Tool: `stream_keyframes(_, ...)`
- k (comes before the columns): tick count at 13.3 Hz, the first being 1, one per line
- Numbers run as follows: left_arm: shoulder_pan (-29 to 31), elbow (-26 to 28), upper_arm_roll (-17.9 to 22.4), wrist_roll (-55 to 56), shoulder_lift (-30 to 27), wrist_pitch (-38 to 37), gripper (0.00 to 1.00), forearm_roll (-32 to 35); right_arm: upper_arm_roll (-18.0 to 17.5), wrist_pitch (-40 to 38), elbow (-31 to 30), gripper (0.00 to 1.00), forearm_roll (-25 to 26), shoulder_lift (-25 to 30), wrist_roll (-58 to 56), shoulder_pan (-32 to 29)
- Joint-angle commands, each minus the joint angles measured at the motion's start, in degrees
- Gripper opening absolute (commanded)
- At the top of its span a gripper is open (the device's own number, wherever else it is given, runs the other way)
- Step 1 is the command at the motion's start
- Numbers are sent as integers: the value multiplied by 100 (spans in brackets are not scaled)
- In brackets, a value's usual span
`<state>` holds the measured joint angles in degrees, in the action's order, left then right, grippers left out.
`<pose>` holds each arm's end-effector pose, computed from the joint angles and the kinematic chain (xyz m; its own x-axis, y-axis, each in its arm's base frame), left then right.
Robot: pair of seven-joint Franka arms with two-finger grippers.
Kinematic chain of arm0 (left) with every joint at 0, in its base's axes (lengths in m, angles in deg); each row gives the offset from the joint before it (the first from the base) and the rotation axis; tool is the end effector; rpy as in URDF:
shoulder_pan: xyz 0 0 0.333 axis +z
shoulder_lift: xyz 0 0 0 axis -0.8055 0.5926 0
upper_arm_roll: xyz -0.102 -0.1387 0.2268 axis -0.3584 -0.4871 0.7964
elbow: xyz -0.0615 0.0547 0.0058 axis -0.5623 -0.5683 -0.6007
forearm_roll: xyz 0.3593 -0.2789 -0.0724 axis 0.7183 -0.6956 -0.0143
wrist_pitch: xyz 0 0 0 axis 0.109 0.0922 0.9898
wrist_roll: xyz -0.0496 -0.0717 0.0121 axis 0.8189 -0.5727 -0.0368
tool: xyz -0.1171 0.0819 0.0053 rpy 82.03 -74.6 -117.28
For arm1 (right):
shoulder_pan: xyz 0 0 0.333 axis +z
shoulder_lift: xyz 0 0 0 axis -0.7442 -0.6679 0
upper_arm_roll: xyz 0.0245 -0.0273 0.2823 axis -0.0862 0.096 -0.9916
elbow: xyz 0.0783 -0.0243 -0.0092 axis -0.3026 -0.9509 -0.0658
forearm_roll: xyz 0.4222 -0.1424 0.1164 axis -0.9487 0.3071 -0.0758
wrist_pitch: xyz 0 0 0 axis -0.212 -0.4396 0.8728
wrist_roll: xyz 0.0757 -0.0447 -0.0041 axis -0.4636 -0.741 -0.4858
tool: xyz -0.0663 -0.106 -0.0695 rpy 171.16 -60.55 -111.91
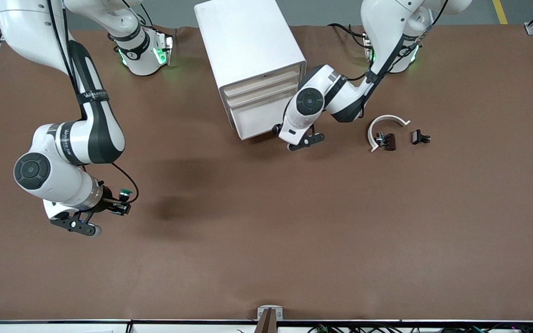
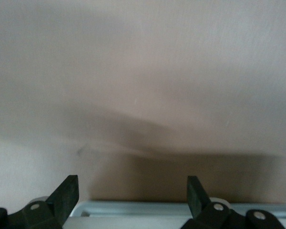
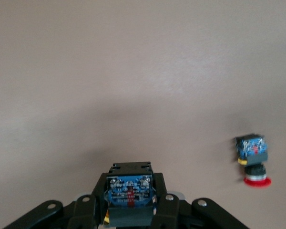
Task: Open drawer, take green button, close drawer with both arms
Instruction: 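Lower the button beside the red button while the left gripper withdraws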
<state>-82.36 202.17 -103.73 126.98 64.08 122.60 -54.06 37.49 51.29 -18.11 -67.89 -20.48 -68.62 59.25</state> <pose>0.3799 -0.4741 0.0997 0.8953 0.3159 -0.3140 0.3204 -0.9465 -0.0387 0.7135 0.0603 0.2134 0.9602 -0.2772 0.0343 -0.2774 -0.9608 0.0012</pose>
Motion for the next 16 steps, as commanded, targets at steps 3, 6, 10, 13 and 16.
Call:
stream_keyframes(3, 31, 18, -551, 460, 2, -251, 100, -105, -130, 997, -923, 0, 82, 91, -568, -342)
stream_keyframes(6, 13, 1, -675, 557, 46, -251, 100, -367, -130, 1349, -1152, 0, 83, -14, -683, -395)
stream_keyframes(10, -40, -61, -666, 583, 55, -242, 100, -474, -130, 1481, -1179, 0, 74, -225, -683, -483)
stream_keyframes(13, 362, -210, -605, 531, -15, -260, 100, -387, -130, 1604, -1179, 0, 74, -401, -692, -562)
stream_keyframes(16, 1144, -377, -605, 513, -94, -330, 100, 392, -130, 1639, -1170, 0, 74, -533, -823, -658)
